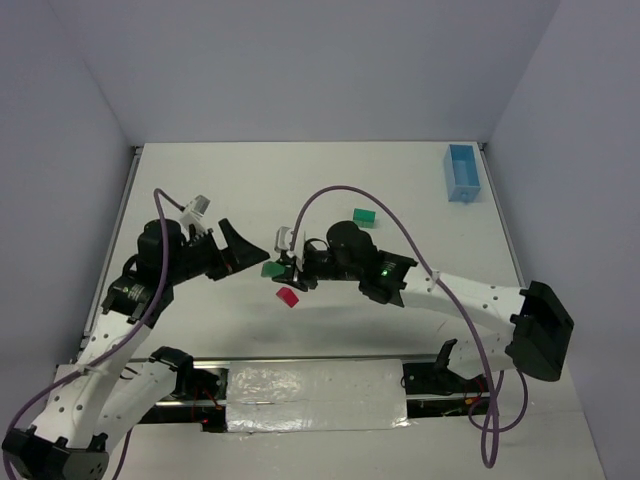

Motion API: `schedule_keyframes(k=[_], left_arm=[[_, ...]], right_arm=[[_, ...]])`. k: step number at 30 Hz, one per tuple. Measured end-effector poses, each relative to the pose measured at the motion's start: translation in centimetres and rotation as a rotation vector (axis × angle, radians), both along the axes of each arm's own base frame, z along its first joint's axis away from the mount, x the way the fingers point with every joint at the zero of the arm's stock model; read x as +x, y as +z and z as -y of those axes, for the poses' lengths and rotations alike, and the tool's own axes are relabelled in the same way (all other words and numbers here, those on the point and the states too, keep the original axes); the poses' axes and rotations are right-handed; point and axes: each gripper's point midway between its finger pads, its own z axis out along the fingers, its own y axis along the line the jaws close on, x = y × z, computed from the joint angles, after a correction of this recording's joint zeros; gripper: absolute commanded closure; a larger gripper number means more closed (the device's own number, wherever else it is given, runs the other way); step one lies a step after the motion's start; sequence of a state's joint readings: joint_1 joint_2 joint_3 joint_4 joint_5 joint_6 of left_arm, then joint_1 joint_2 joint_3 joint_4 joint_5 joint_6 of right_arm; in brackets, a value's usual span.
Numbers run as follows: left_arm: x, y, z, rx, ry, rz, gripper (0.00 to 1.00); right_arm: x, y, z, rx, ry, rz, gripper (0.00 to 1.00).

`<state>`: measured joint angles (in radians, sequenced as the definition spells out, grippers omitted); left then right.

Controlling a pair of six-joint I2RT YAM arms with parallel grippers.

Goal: Build the wood block tower

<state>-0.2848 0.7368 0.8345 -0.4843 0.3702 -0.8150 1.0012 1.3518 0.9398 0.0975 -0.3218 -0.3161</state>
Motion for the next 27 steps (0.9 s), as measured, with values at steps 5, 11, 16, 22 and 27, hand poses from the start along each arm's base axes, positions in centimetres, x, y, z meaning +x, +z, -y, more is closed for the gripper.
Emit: schedule_keyframes(k=[5,11,16,22,27], left_arm=[[-1.6,-0.9,2.9,-0.165,-0.137,-0.101,0.11],[-2.0,-0.7,4.0,-0.245,-0.197,-0.147,0.46],[-1.9,-0.8,4.6,-0.267,-0.223,-0.162,0.5],[-1.8,-1.2,4.9,-0.263,-0.242,-0.18,0.81],[-1.8,-1.4,5.0,-0.259,-0.246,-0.183,1.0]], right_arm=[[-1.3,2.4,0.3,0.06,0.075,0.062,0.96],[-1.5,2.3,0.4,0.051,0.099,0.077,0.95],[-1.5,2.0,0.5,0.037,0.104,0.086,0.95],[-1.6,1.6,0.8,0.014,0.11,0.084,0.93],[-1.6,1.5,0.9,0.008,0.116,0.079,0.66]])
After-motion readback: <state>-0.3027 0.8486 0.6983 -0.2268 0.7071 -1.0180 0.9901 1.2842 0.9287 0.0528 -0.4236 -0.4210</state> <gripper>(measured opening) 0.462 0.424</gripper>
